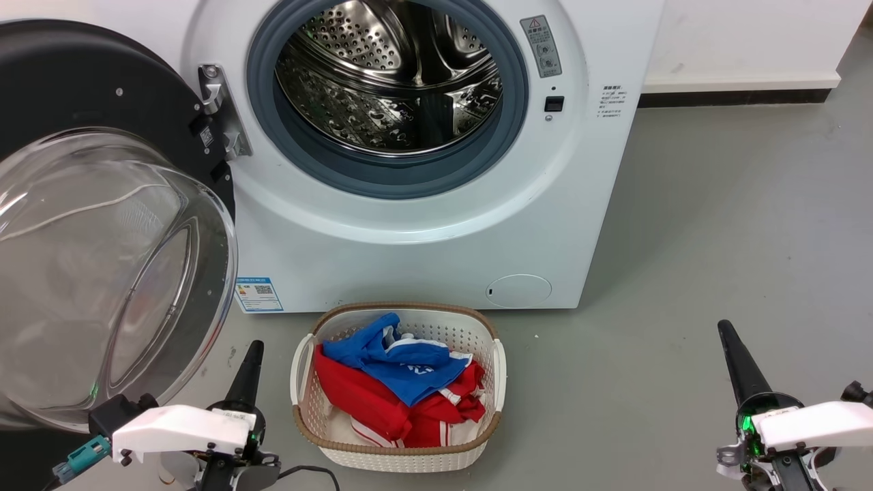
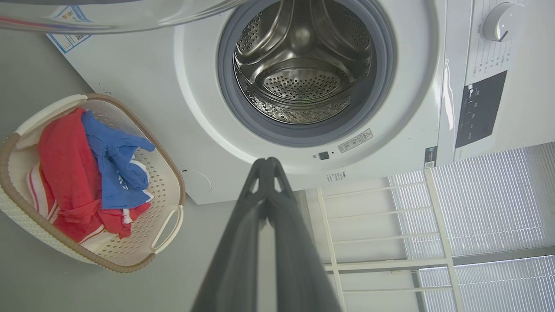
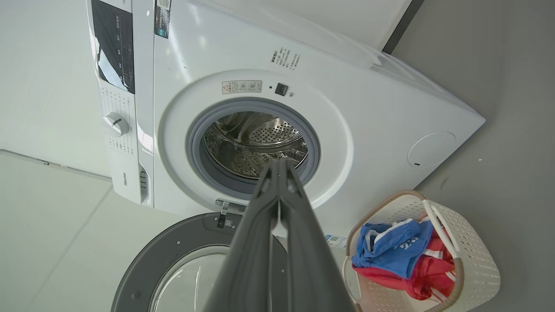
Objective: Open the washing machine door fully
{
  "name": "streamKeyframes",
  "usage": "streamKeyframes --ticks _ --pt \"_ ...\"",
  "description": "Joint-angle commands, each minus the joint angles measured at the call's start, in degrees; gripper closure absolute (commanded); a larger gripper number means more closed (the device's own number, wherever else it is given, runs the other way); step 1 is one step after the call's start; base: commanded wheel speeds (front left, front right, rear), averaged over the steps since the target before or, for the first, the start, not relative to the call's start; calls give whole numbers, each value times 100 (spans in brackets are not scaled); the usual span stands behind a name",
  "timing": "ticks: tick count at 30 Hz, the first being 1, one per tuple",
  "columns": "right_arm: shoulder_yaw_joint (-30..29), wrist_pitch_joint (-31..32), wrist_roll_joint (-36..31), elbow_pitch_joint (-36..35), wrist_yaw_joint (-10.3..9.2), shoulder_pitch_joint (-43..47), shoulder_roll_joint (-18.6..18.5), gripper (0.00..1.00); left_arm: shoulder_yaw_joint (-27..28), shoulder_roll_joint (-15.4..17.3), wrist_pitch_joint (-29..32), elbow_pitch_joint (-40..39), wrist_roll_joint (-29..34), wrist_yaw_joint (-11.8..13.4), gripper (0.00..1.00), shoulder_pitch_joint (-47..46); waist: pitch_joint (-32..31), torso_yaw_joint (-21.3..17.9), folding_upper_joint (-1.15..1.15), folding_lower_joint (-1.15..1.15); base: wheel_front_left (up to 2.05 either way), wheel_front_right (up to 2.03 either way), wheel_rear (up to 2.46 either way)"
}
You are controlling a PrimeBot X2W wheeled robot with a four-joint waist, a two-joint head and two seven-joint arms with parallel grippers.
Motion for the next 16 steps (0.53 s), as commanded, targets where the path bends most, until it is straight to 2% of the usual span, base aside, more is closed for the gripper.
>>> streamKeyframes --ticks 1,16 --pt "-17 14 96 -15 0 -119 8 100 57 -16 30 -21 -82 -53 100 -111 1 2 0 -1 0 0 0" --pt "-57 73 838 115 0 -228 34 100 352 -188 193 31 -640 -292 100 -143 26 37 0 -1 0 0 0"
